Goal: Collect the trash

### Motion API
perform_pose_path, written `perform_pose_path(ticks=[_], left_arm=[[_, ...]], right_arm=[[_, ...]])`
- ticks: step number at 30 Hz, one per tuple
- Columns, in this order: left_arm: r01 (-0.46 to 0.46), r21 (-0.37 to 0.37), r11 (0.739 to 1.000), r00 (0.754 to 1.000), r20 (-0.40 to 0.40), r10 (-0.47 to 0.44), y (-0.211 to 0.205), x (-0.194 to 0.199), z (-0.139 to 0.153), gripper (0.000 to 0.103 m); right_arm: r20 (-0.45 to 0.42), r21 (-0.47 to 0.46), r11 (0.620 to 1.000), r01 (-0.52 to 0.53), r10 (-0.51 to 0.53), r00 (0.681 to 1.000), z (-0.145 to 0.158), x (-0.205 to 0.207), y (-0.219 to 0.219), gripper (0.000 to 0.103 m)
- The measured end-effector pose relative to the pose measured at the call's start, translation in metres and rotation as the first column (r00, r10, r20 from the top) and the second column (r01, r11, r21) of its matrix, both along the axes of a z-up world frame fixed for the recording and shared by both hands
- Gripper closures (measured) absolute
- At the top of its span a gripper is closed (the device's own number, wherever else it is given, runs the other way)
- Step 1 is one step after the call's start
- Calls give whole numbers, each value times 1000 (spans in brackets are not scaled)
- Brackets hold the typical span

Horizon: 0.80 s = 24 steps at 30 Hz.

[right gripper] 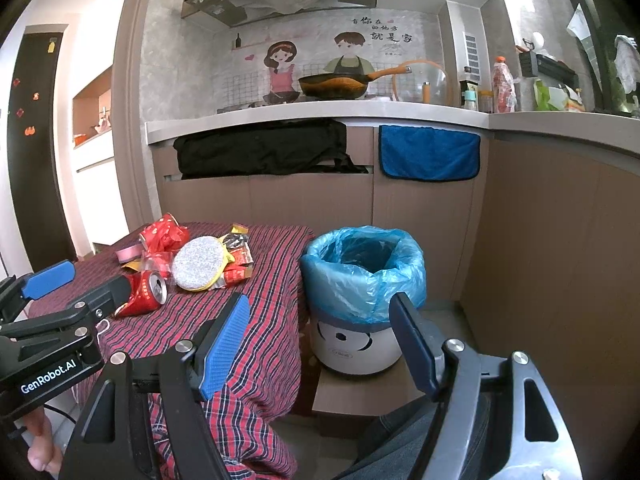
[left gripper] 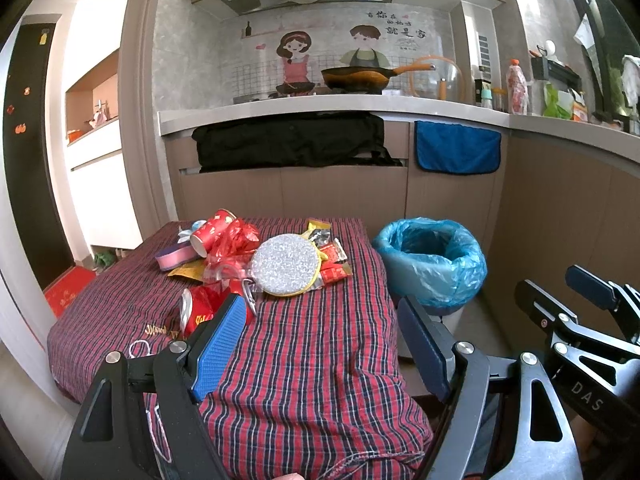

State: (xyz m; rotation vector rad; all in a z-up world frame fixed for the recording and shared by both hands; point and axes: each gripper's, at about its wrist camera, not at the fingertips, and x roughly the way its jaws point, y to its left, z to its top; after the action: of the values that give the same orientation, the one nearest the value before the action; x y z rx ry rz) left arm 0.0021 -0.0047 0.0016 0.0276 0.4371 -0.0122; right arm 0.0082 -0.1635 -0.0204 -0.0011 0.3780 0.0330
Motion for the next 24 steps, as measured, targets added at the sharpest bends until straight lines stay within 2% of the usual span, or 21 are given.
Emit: perform_pose_path(ticks=[24], left_arm=[[1,-2,1000,1000,0,-1,1,0,-1,25]], right_arm=[[-8,-1,1000,-4,4,1000,-2,1,1,33]])
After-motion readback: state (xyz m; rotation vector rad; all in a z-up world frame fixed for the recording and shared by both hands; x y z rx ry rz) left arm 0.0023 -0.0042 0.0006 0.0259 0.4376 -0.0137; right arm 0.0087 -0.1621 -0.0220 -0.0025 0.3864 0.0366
